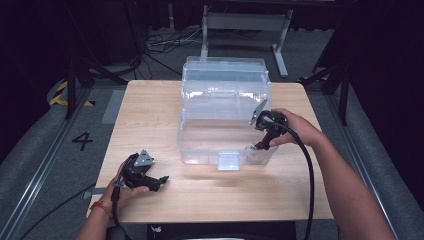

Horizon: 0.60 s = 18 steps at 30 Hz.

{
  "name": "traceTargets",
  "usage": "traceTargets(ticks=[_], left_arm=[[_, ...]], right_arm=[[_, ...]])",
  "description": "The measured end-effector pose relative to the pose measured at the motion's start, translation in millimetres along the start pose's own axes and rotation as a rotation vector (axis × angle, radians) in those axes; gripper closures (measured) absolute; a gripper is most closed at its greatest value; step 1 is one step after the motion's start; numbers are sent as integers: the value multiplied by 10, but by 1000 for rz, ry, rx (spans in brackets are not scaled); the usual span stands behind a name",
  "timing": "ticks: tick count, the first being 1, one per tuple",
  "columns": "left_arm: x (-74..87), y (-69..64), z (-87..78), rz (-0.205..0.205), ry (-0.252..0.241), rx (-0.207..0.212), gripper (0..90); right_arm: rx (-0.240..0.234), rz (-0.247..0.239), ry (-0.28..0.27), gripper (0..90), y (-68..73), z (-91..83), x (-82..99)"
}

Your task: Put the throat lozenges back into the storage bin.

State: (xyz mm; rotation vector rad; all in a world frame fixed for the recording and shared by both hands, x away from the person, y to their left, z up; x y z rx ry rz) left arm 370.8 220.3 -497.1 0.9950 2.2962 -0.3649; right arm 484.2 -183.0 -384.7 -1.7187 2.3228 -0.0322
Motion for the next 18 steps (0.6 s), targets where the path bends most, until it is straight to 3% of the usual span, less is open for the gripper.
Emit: traceTargets(ticks=[10, 18], left_arm=[[-1, 0, 0, 0, 1, -1, 108], [-33, -21, -4, -19, 23, -15, 119]], right_arm=[[22, 5, -79, 220, 24, -78, 38], [24, 71, -204, 224, 40, -212, 183]])
Point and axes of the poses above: each handheld gripper's, and its own axes: z roughly forward along the jaws, x roughly out of its underside, y roughly to its left, the point moved 2 cm from there along z, roughly forward along the jaws, and after that the axes turned 4 degrees about y, right-handed, at the moved point
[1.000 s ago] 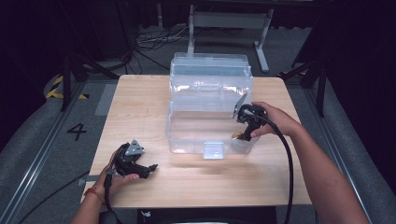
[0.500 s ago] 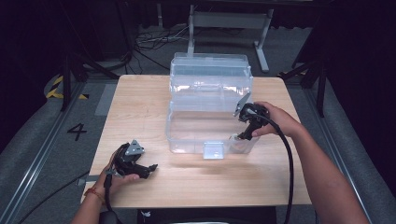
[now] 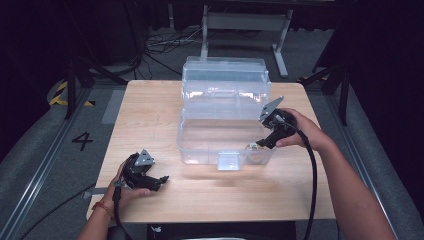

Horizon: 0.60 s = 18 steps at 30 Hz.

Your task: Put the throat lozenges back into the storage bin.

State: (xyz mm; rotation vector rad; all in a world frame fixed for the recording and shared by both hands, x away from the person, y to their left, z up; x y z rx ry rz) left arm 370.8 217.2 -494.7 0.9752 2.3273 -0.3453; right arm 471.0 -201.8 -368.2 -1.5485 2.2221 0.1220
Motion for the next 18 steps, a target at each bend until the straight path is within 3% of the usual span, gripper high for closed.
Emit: traceTargets(ticks=[6, 10, 18], left_arm=[[-56, -50, -14, 17, 6, -12, 180], [-166, -128, -95, 23, -53, -7, 184], [-488, -328, -301, 119, -128, -5, 217]], right_arm=[[17, 41, -76, 206, 10, -95, 103], [40, 44, -123, 234, 36, -167, 172], [71, 81, -258, 266, 1, -378, 212]])
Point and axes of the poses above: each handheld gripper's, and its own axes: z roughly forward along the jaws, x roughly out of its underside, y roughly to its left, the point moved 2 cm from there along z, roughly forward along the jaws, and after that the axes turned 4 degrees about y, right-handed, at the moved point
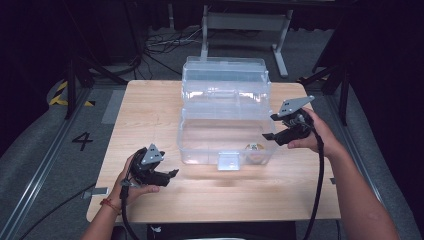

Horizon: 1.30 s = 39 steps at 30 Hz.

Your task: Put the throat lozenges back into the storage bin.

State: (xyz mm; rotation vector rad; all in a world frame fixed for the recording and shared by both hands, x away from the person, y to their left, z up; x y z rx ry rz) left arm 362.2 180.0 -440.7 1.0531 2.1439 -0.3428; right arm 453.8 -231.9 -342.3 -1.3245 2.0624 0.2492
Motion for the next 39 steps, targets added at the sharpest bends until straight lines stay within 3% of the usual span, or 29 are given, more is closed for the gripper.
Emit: traceTargets(ticks=[11, 16, 20, 28, 31, 35, 37, 39], left_arm=[[-512, -165, -214, 113, -47, 4, 234], [-619, -172, -158, 122, -62, 22, 244], [-657, -208, -36, 147, -45, 38, 266], [-696, -215, 173, 184, 10, 47, 360], [-696, -197, 251, 182, 32, 72, 384], [-714, -144, 340, 166, 59, 92, 441], [-730, -112, 378, 166, 82, 111, 499], [-732, -99, 414, 172, 107, 108, 544]], right_arm=[[76, 13, -101, 271, -138, -235, -185], [98, 15, -106, 278, -249, -245, -298], [101, 14, -121, 300, -331, -235, -397], [117, 12, -110, 325, -534, -55, -653], [104, 11, -108, 340, -573, 8, -701], [101, 16, -68, 369, -679, 192, -790], [111, -29, -31, 382, -686, 281, -814], [106, -35, -8, 405, -707, 371, -851]])
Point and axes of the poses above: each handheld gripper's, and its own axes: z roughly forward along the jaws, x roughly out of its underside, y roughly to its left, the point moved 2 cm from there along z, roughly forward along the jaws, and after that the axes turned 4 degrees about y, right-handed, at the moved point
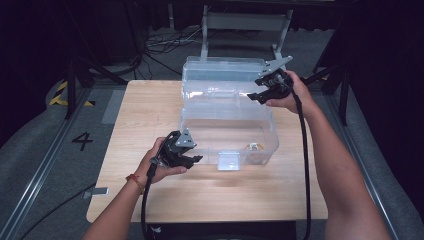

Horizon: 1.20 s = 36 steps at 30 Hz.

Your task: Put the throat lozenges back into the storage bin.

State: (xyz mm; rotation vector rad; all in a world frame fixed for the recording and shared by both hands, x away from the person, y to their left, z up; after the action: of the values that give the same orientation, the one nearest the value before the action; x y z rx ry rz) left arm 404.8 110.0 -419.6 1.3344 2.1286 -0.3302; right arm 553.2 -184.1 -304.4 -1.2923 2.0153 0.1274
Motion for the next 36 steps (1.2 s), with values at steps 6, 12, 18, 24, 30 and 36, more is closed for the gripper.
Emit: traceTargets(ticks=[6, 12, 18, 24, 30, 36], left_arm=[[-21, 41, 37, 15, 21, 4, 638], [-54, 25, 67, 60, 41, 3, 672], [-62, 14, 78, 63, 41, -2, 677], [-66, -4, 97, 67, 27, -5, 680], [-64, 12, 95, 64, 26, 13, 689], [-49, 13, 88, 56, 17, 22, 682]], right_arm=[[1, -21, 88, 465, -44, 170, -15], [3, -66, 117, 573, -59, 168, -39], [2, -96, 159, 704, -53, 202, -121], [-63, -115, 155, 770, -100, 204, -158], [-122, -145, 182, 817, -143, 185, -187], [-160, -168, 200, 844, -145, 169, -200]])
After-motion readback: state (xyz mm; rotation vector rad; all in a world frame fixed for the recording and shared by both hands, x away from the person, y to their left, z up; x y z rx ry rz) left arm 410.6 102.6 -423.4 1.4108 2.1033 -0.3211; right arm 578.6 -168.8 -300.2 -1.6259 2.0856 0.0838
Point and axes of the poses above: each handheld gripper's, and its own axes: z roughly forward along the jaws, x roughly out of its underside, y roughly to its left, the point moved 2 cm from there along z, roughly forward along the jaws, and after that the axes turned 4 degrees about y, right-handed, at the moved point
